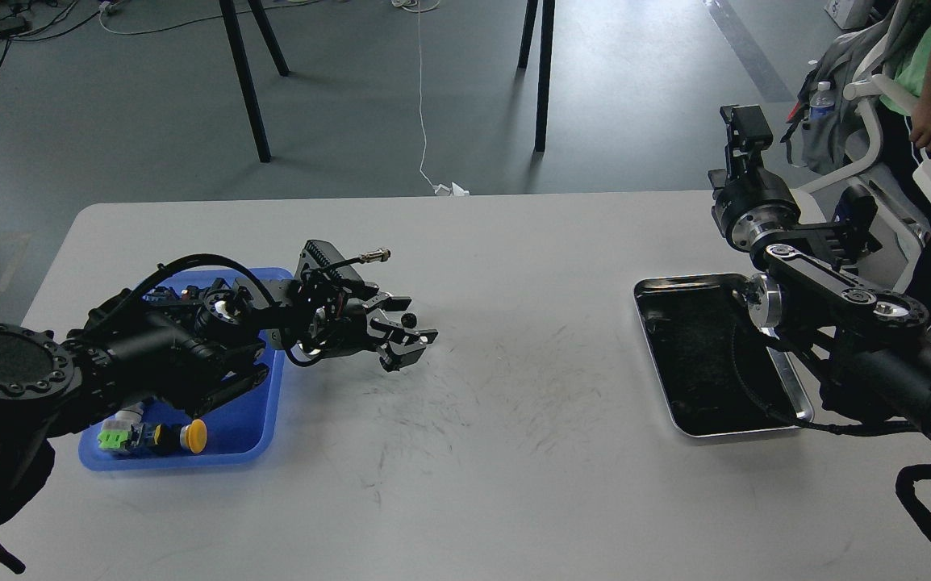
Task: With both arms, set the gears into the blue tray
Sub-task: 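Close the left gripper on the black gear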
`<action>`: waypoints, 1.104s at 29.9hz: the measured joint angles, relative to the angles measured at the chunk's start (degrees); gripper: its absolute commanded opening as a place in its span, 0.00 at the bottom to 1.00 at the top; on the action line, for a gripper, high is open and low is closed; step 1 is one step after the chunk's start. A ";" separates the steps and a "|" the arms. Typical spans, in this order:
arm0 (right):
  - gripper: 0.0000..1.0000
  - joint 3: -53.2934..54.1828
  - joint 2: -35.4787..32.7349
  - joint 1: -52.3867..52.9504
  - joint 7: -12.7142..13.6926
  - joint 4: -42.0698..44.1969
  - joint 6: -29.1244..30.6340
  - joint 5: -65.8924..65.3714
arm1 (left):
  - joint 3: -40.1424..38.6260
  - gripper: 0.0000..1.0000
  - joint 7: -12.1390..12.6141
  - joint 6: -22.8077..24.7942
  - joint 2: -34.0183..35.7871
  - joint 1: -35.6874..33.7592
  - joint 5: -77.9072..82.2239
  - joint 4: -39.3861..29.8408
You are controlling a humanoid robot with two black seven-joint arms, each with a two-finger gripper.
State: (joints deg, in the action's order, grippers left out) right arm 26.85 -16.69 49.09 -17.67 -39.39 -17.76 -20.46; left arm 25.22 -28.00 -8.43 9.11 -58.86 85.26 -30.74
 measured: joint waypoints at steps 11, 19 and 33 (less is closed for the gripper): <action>0.98 -0.12 -0.02 -0.14 -0.05 0.00 0.00 -0.01 | 0.00 0.48 0.00 -0.79 -0.03 0.45 0.00 0.80; 0.98 -0.13 -0.02 -0.14 -0.05 0.01 0.00 -0.02 | 0.00 0.40 0.00 -1.92 -0.14 1.14 0.00 1.03; 0.98 -0.31 -0.02 -0.28 -0.09 0.02 0.00 -0.09 | 0.00 0.09 0.00 -2.62 -0.09 1.80 0.00 1.34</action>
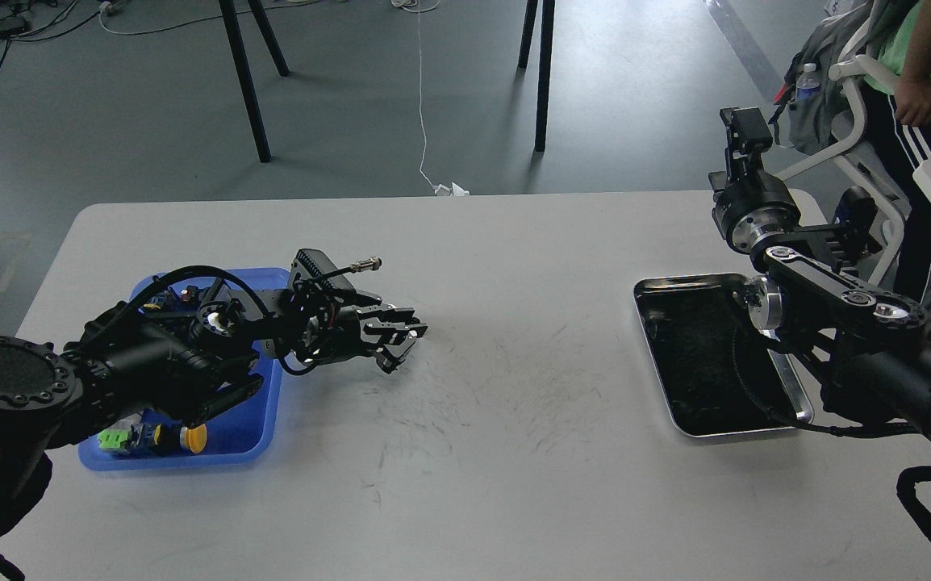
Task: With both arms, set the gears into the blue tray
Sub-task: 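Close the left gripper on the black gear, then carry the gear with the left gripper into the blue tray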
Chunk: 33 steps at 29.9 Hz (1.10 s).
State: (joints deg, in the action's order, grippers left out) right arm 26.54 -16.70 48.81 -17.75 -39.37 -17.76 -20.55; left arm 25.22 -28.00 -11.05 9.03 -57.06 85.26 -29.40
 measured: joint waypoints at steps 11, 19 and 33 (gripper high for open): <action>0.98 -0.19 0.02 -0.20 0.00 0.16 0.07 -0.17 | -0.02 0.09 0.00 0.35 0.65 -0.84 0.12 -0.32; 0.98 -0.34 0.26 -0.13 0.00 0.34 0.09 -0.35 | -0.64 0.09 -0.01 0.53 3.12 -2.91 -0.67 -0.48; 0.98 -0.38 0.11 -0.12 0.09 0.41 0.18 -0.50 | -0.47 0.10 0.01 1.03 23.26 -4.64 -0.50 -6.57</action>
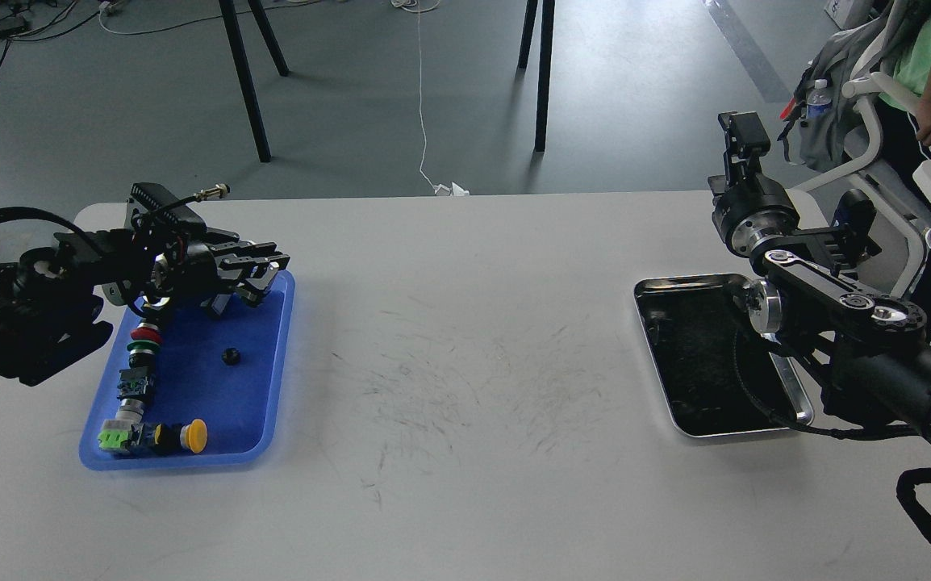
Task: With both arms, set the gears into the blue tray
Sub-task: 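Carry the gear with the left gripper into the blue tray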
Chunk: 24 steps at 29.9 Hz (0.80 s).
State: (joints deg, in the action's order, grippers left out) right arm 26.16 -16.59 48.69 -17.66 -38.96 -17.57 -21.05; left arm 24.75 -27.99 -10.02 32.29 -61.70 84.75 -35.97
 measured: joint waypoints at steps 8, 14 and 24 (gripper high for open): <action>0.98 -0.06 0.41 -0.16 0.00 0.27 0.00 -0.20 | -0.29 0.10 -0.01 -0.29 9.13 3.59 -0.07 -4.05; 0.98 -0.09 0.50 -0.18 0.00 0.59 0.00 -0.30 | -1.18 0.10 0.00 -0.50 13.72 5.70 -1.98 -7.77; 0.98 -1.89 0.18 -0.02 -0.06 0.73 0.05 -0.31 | -4.50 0.11 0.01 -0.62 16.32 6.13 -4.35 -13.03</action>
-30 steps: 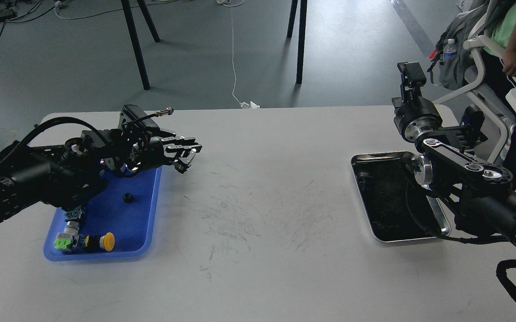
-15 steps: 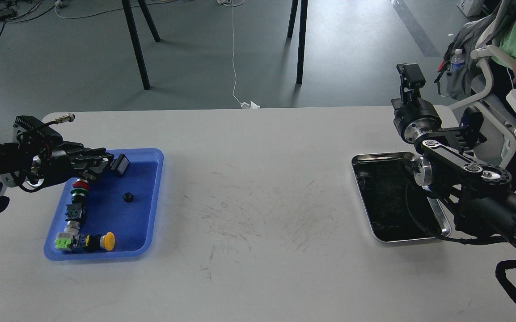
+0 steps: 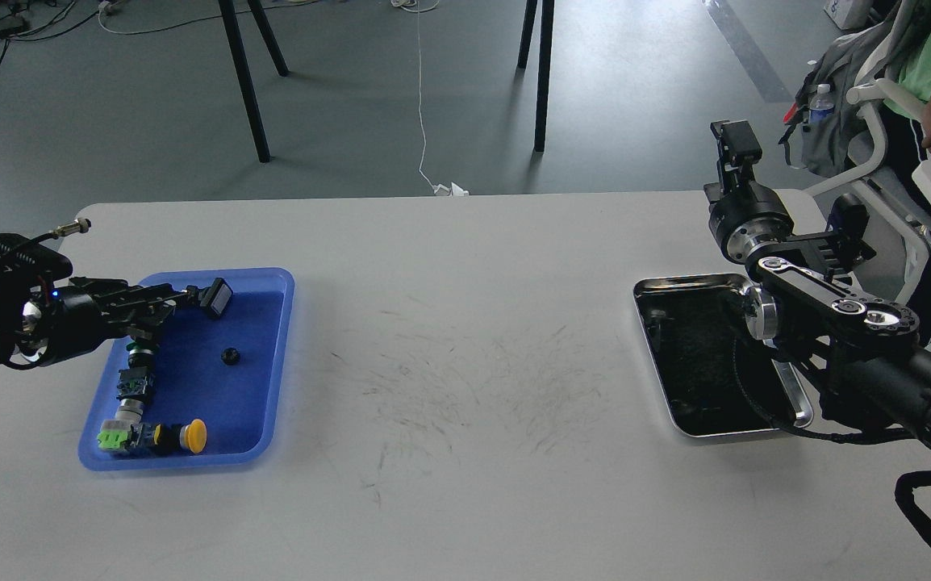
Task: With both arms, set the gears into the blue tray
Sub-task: 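Carry the gear with the left gripper into the blue tray, then open the left gripper to release the gear inside the blue tray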
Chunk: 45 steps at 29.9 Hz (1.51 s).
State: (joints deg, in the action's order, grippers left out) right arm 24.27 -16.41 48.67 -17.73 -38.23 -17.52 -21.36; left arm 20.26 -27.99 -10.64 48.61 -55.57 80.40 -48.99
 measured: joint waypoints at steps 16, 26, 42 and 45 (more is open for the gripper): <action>0.98 -0.07 0.29 -0.09 -0.03 0.00 0.04 0.00 | 0.04 0.13 -0.02 -1.03 6.10 1.17 4.46 -8.31; 0.98 -0.10 0.32 0.01 -0.03 0.00 0.04 0.00 | -0.17 0.14 -0.02 -3.11 5.72 4.56 5.30 -13.67; 0.98 -0.16 0.33 0.02 0.01 0.00 0.04 0.00 | -0.35 0.20 -0.02 -3.25 5.29 4.79 6.20 -13.18; 0.98 -0.18 0.32 0.04 0.01 0.00 0.03 0.00 | -0.19 0.20 -0.01 -3.25 5.21 5.46 6.18 -11.33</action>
State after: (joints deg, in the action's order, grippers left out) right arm 24.08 -16.09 48.71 -17.71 -38.23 -17.49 -21.36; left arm 20.07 -28.00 -13.89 53.82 -50.11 86.58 -60.32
